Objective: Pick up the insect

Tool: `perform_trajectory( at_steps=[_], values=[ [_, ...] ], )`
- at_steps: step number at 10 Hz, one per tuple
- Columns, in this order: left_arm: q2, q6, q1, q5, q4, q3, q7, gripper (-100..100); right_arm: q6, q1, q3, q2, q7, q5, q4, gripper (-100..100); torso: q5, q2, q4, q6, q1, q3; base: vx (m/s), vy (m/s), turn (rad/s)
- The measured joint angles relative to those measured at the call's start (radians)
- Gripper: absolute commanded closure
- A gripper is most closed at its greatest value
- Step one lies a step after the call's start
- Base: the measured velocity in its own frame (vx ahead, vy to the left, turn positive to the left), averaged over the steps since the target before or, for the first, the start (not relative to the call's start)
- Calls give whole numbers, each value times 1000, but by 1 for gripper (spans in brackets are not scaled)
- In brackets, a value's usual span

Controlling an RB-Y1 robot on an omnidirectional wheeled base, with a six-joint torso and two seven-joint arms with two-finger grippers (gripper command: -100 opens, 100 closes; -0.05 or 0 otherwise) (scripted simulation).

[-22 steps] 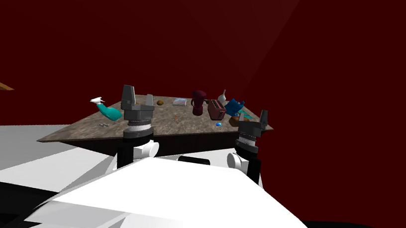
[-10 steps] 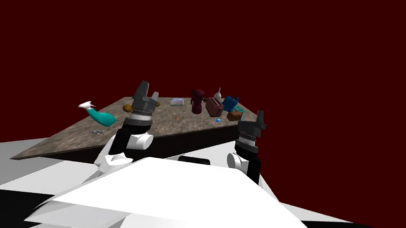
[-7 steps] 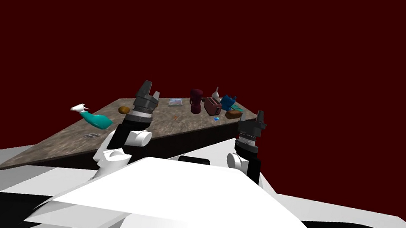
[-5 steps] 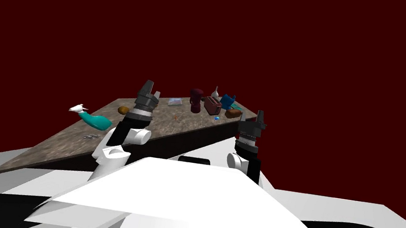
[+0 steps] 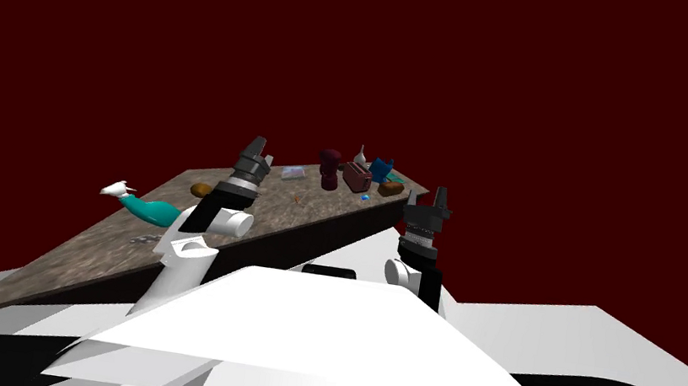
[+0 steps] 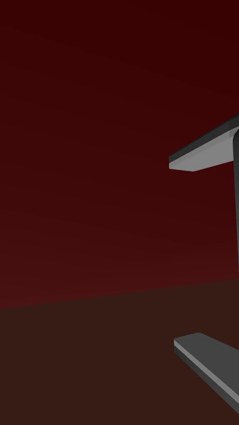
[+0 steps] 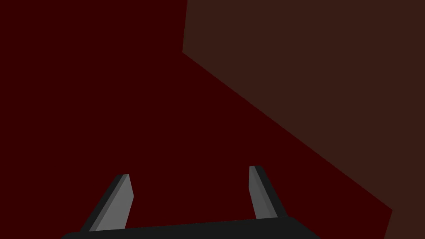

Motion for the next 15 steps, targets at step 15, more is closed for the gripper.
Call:
perform_trajectory(
  at_steps=[15],
  values=[
    [210,413,-142,179,168,29,-21,-100,0,0,0,0,0,0,0,0,0,-2,0,0,-1,-1,-31,49,-131]
  ],
)
